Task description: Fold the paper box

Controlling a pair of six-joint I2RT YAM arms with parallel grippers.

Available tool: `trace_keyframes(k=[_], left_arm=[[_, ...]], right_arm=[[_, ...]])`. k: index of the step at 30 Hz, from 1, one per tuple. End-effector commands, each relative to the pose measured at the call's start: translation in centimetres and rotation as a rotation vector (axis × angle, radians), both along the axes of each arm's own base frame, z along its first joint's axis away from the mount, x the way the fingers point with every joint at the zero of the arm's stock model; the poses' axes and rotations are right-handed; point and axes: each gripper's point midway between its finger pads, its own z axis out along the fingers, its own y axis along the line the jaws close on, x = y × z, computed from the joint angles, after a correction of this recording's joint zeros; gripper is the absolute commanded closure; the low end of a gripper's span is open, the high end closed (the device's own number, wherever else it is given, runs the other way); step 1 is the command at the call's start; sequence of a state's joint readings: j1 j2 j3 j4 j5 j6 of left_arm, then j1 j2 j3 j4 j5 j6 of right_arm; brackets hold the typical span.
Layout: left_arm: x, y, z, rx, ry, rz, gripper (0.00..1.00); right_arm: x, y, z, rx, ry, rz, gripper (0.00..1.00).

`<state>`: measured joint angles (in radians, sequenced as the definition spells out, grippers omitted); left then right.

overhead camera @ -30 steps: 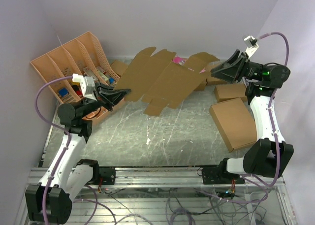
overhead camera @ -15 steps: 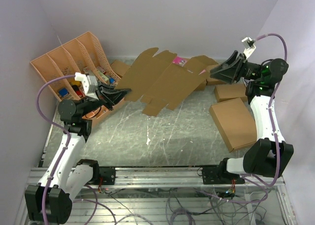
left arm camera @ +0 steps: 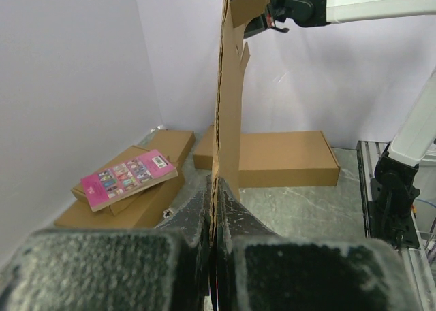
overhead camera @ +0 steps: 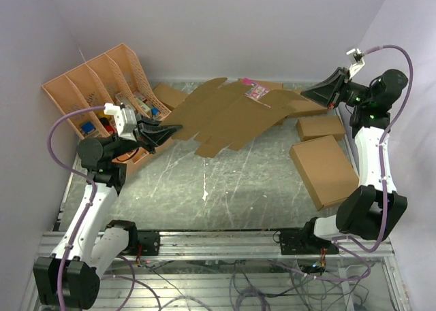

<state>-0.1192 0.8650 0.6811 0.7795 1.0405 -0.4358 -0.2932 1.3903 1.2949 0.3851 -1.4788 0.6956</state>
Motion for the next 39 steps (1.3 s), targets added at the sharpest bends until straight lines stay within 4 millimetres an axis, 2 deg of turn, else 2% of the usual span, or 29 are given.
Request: trace_keyframes(k=[1, 5, 11, 16, 19, 24, 35, 39], left_arm=[[-1.1, 0.0, 1.3, -0.025, -0.068, -0.036, 0.93], [-0.8, 0.0, 1.2, -0.018, -0.063, -0.026, 0.93], [-0.5, 0.0, 1.2, -0.016, -0.059, -0.024, 0.93], [-0.3, 0.0, 1.4, -0.02, -0.061, -0.024, 0.93], [-0.2, 0.0, 1.5, -0.022, -0.064, -0.021, 0.93], [-0.3, 0.0, 1.6, -0.022, -0.066, -0.016, 0.93], [0.5, 0.5, 2.0, -0.01, -0.07, 0.05, 0.93], [0.7, 0.5, 2.2, -0.009, -0.075, 0.059, 0.93]], right_arm=[[1.7, -0.1, -1.2, -0.038, -0.023, -0.049, 0.98], [1.0, 0.8, -1.3, -0.052, -0.042, -0.012, 0.98], [-1.8, 2.1, -1.2, -0.062, -0.093, 0.07, 0.98], [-3.0, 2.6, -0.9, -0.074, -0.12, 0.106, 0.97], [-3.6, 3.0, -0.8, -0.075, -0.121, 0.123, 0.92], [-4.2, 3.6, -1.3, -0.07, -0.112, 0.147, 0.9], [-5.7, 4.4, -1.6, -0.068, -0.114, 0.178, 0.7], [-5.8, 4.6, -2.1, -0.067, -0.107, 0.18, 0.69]])
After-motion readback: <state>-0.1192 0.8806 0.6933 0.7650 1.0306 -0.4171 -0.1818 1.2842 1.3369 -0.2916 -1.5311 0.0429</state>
